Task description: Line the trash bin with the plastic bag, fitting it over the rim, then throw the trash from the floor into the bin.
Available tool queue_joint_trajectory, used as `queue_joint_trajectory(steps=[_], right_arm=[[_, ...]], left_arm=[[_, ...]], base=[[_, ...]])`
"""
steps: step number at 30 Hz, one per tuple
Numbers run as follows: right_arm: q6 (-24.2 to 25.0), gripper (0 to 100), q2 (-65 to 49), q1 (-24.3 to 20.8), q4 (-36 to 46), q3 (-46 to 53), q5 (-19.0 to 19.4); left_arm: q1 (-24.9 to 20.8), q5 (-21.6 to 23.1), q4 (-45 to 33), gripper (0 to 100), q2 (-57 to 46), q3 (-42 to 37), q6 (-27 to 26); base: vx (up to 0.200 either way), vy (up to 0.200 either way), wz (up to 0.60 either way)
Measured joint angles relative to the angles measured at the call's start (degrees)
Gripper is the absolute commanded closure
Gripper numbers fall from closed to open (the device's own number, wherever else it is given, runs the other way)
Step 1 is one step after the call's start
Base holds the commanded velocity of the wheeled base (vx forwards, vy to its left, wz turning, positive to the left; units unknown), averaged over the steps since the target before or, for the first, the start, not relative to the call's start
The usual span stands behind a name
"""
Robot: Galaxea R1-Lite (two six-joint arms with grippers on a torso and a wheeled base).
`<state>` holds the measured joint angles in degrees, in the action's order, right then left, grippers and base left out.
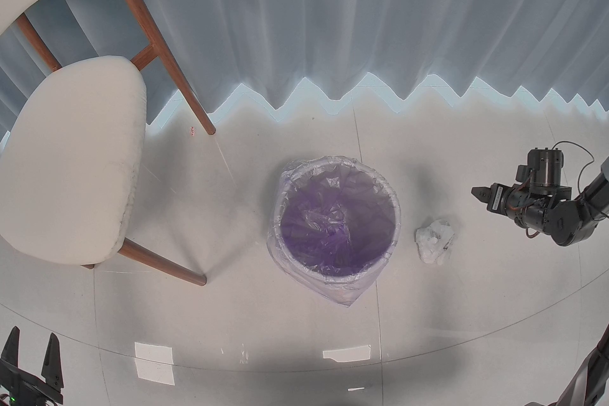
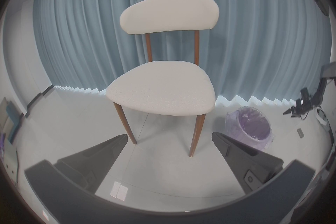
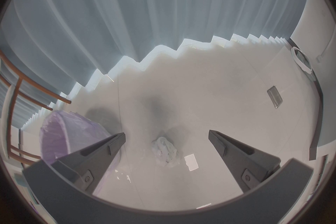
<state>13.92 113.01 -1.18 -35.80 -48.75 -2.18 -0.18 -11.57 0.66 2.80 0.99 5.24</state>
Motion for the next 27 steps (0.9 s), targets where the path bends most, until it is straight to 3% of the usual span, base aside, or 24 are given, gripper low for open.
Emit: queue_joint_trajectory(steps=[6,11,16,27], right_arm=[[-0.68,0,8.55,-0.02,-2.54,-3.60,-0.02],[-0.95,0,15.30,-0.49,-4.32,-7.20,-0.11],[-1.01,0,20.89,-1.27,-5.39,-11.31,-0.90],[-1.19,0,29.16,-2.93,-5.58,-18.38,-2.13]], left_arm=[[0.23,-0.35,-1.04,0,-1.51,0.02,2.04],[0.26,5.63,-1.17,0,-1.95,0.02,-0.27],[0.23,11.11,-1.28,0,-2.10,0.02,-5.86],[0.21,10.37,-1.21,0,-2.12,0.02,-3.85]], base=[[0.000,0.000,0.00],[0.000,0.000,0.00],[0.000,0.000,0.00],[0.000,0.000,0.00]])
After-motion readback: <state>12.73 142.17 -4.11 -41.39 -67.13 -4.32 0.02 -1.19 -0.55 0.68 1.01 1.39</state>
